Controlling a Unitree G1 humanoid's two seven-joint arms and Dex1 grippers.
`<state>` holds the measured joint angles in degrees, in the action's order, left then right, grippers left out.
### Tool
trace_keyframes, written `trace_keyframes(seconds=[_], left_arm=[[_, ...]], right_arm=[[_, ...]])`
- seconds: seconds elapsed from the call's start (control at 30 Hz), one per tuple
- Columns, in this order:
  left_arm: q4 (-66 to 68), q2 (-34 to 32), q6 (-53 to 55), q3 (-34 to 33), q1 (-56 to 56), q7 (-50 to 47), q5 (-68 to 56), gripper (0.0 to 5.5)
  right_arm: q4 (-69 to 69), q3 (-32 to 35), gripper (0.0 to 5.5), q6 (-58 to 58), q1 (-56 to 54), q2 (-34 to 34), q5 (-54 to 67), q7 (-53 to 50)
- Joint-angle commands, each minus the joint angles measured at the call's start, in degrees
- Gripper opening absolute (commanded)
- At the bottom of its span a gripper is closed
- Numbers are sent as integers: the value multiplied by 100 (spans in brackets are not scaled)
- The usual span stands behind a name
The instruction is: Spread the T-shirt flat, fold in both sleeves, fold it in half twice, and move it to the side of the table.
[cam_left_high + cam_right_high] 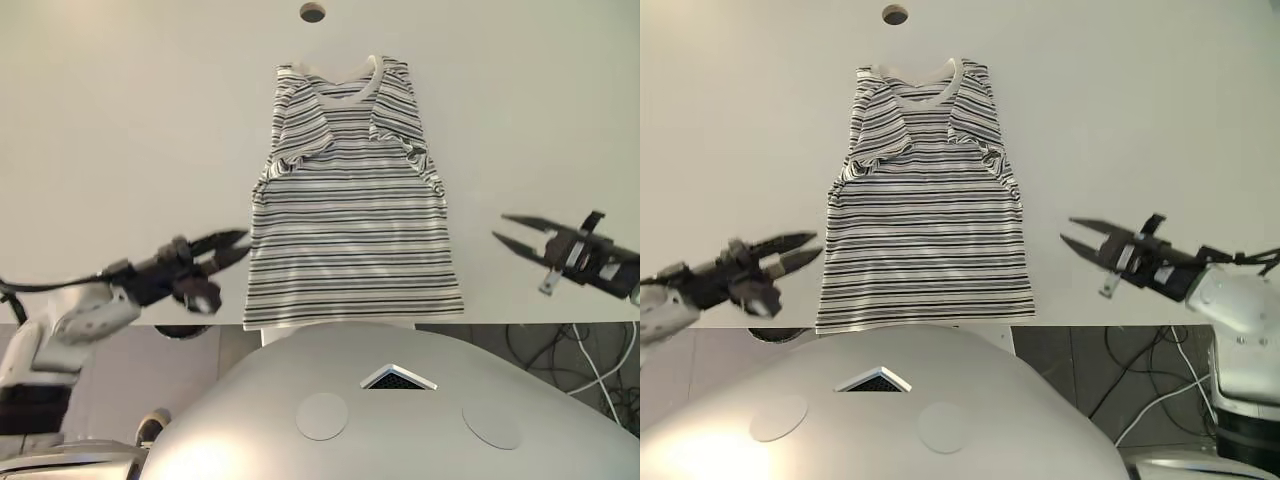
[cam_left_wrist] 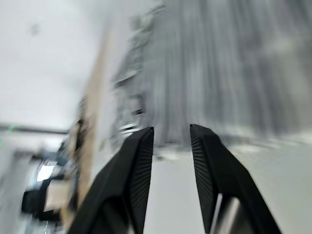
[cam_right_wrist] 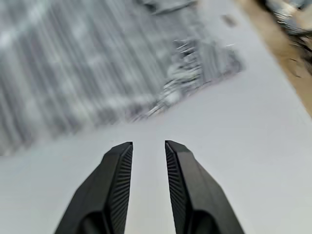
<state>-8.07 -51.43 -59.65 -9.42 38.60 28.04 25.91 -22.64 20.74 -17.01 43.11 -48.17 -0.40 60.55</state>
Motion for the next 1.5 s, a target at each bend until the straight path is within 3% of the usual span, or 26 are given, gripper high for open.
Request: trace_keyframes(seconds=[0.03, 0.1, 0.27, 0.73, 0.83, 1.13, 1.47, 1.5], left_arm=[[148, -166, -741, -546, 678, -173, 499, 189], [222, -217, -1090, -656, 906, -175, 809, 222], [335, -132, -1615, -513, 591, -287, 1674, 227], [-456, -273, -735, 564, -121, 5, 1238, 227], [-536, -448, -453, 695, -98, 167, 932, 153], [-761, -624, -82, 793, -78, 331, 702, 2], [-842, -673, -10, 920, -209, 349, 711, 2], [-864, -677, 9, 934, -226, 359, 695, 0]], right_arm=[[-36, 252, 126, -635, 805, -415, -534, 366], [-126, 297, 126, -723, 1055, -489, -625, 472], [-354, -33, 174, -661, 924, -461, -808, 336], [-684, -578, 174, -246, 613, -446, -966, 127], [-715, -611, 177, -298, 677, -505, -983, 125], [-929, -995, 177, -480, 566, -686, -1225, 158], [-866, -1637, 177, -278, -65, -864, -1450, 147], [-850, -1677, 155, -252, -110, -882, -1452, 150]])
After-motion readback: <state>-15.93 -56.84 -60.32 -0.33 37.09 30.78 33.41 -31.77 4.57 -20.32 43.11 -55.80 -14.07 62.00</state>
